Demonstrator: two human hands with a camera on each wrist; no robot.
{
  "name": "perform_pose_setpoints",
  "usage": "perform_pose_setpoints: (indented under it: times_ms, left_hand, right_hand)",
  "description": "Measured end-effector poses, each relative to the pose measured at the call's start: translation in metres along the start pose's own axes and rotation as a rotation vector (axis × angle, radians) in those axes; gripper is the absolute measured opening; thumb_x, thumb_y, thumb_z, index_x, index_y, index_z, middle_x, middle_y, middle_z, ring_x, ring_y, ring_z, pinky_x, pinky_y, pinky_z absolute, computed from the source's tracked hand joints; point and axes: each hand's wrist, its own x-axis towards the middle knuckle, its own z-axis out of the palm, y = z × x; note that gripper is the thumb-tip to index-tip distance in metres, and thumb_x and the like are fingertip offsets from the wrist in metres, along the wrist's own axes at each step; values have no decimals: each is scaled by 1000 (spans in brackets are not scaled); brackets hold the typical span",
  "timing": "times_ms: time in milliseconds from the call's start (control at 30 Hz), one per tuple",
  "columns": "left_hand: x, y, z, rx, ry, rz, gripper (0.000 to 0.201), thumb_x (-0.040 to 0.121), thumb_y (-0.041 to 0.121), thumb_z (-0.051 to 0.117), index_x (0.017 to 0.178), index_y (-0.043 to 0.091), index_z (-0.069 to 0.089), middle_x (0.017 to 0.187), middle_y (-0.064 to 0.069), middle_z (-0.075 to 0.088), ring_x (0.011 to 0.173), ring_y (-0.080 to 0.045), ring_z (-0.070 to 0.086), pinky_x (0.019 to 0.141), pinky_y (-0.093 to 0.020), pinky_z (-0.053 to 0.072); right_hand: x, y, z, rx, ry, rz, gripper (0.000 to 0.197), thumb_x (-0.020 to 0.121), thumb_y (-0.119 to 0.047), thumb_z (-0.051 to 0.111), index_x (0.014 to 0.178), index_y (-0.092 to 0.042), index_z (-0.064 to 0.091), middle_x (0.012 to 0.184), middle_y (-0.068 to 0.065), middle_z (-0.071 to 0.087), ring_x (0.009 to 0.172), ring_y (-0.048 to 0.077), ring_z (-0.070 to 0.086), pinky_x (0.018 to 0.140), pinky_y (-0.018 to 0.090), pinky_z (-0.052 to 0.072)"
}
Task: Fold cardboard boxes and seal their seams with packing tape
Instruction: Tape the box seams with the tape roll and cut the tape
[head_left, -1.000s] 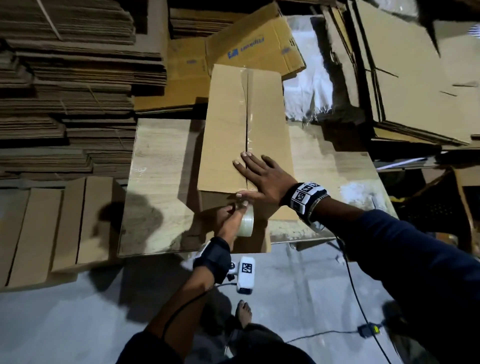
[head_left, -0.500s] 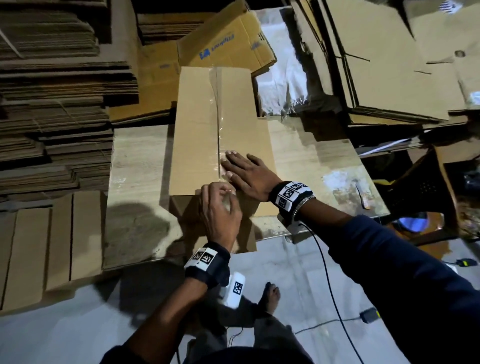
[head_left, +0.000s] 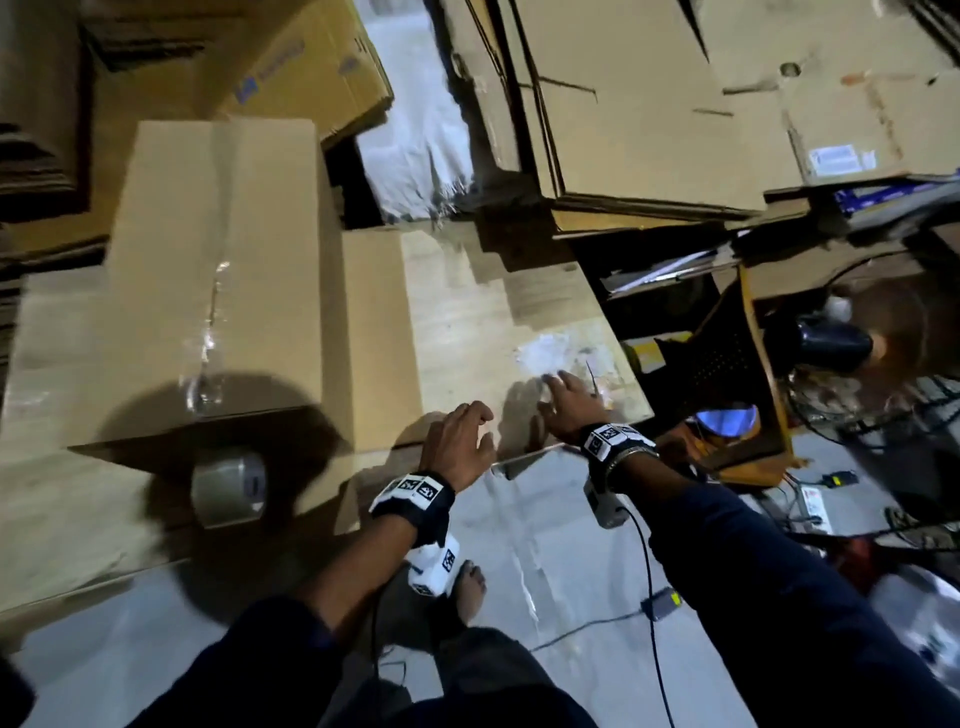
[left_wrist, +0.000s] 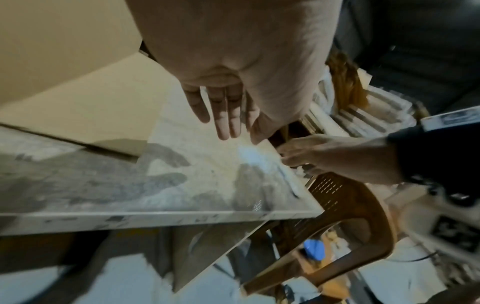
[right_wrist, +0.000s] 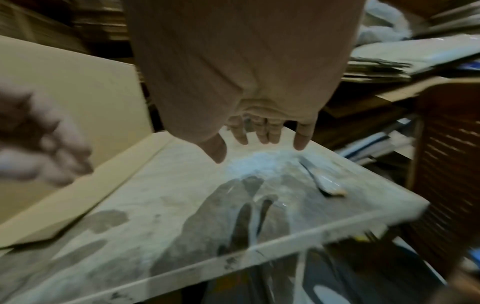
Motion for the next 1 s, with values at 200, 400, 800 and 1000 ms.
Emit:
perform_pose_setpoints:
  times_ms: [200, 400, 800, 1000]
  left_hand:
    - [33, -26, 46, 282, -343, -104, 67, 102, 26, 55, 162, 13, 29, 174, -7, 16, 159, -27, 19, 123, -41, 30]
    - [33, -46, 73, 422, -406, -111, 74, 105, 29, 49, 167, 13, 10, 175, -7, -5, 162, -26, 1, 129, -44, 16]
    - [17, -39, 38, 98, -357, -163, 77, 106, 29, 53, 167, 13, 9, 175, -2, -2, 161, -17, -1, 128, -36, 18]
    - [12, -29, -27, 0, -141, -103, 71, 104, 29, 58, 165, 17, 24, 174, 1, 12, 160, -19, 13, 129, -34, 14]
  right_hand:
    - [22, 76, 23, 6, -52, 270, 76, 103, -25, 48, 165, -11, 6, 172, 13, 5, 158, 31, 8, 120, 57, 27]
    - [52, 91, 36, 90, 101, 207, 47, 99, -14, 49, 144, -2, 47, 145, 26, 45, 130, 46, 49, 102, 50, 47]
    - [36, 45, 13, 177, 148, 335, 35, 90, -15, 64, 123, -6, 57, 112, 26, 69, 106, 44, 66, 82, 45, 53]
    - [20, -43, -19, 420, 218, 89, 23, 89, -25, 63, 106, -12, 71, 102, 17, 76, 97, 39, 70, 81, 39, 55]
